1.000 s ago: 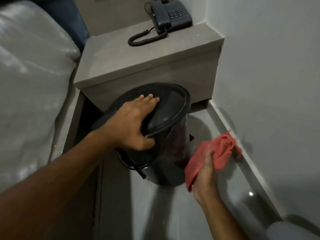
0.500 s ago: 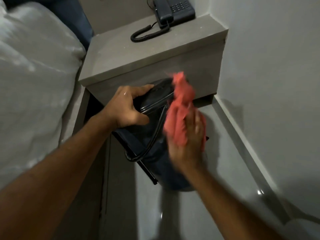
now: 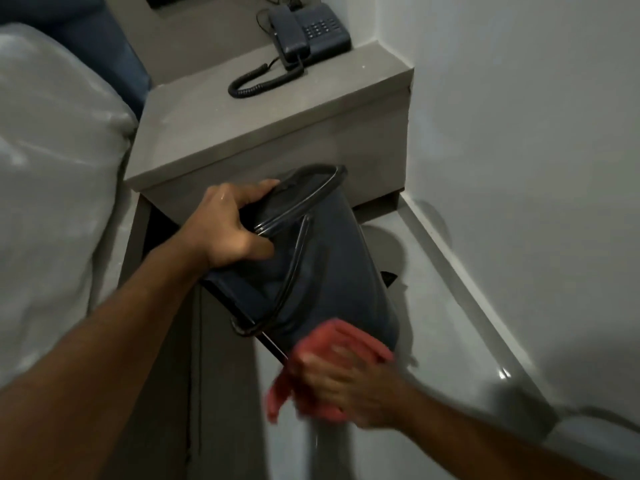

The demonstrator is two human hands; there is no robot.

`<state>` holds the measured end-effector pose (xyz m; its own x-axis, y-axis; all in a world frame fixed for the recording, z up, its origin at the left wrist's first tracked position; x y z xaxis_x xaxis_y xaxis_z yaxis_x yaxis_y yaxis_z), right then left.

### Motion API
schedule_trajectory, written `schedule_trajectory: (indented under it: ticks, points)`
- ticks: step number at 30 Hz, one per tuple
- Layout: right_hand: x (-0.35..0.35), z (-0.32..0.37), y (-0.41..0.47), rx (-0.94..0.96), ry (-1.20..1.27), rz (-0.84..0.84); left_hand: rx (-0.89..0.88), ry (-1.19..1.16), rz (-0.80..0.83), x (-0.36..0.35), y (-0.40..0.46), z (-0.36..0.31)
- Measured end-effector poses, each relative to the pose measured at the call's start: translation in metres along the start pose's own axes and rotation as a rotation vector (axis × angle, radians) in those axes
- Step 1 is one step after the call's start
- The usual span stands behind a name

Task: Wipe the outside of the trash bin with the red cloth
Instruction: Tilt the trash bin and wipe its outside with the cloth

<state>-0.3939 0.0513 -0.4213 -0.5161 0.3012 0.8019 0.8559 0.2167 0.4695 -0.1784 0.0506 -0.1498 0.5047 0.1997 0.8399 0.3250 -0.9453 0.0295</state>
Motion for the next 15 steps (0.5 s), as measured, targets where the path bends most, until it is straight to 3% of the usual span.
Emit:
schedule_trajectory:
  ticks: [2, 6, 8, 10, 13, 15]
  points:
    - [-0.001, -0.001, -0.024, -0.134, 0.023, 0.027, -0.015, -0.012, -0.012, 0.001, 0.000, 0.004]
    - [0.025, -0.077, 0.057, -0.875, 0.351, -0.138, -0.017, -0.072, 0.054, 0.009, -0.015, 0.021]
    - [0.047, -0.127, 0.114, -1.098, 0.591, -0.314, 0.019, -0.063, 0.113, 0.013, -0.027, 0.035]
    - [0.061, -0.129, 0.139, -1.142, 0.597, -0.356, 0.055, -0.067, 0.154, 0.017, -0.037, 0.048]
    - [0.049, -0.038, 0.101, -0.913, 0.397, -0.164, 0.087, -0.125, 0.191, 0.022, -0.046, 0.050]
    - [0.020, 0.008, 0.042, -0.930, 0.388, -0.038, 0.076, -0.157, 0.230, 0.020, -0.048, 0.048]
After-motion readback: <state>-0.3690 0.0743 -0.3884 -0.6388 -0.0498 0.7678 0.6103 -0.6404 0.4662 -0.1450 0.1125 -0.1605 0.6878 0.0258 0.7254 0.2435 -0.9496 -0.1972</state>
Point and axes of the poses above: each hand's wrist, its own y-axis towards the middle knuckle, its own x-axis out of the back of the hand, z = x × y, the point moved 2 cm from there along y, towards the middle knuckle, and after that the axes turned 5 degrees about -y, right-handed, at the moved point
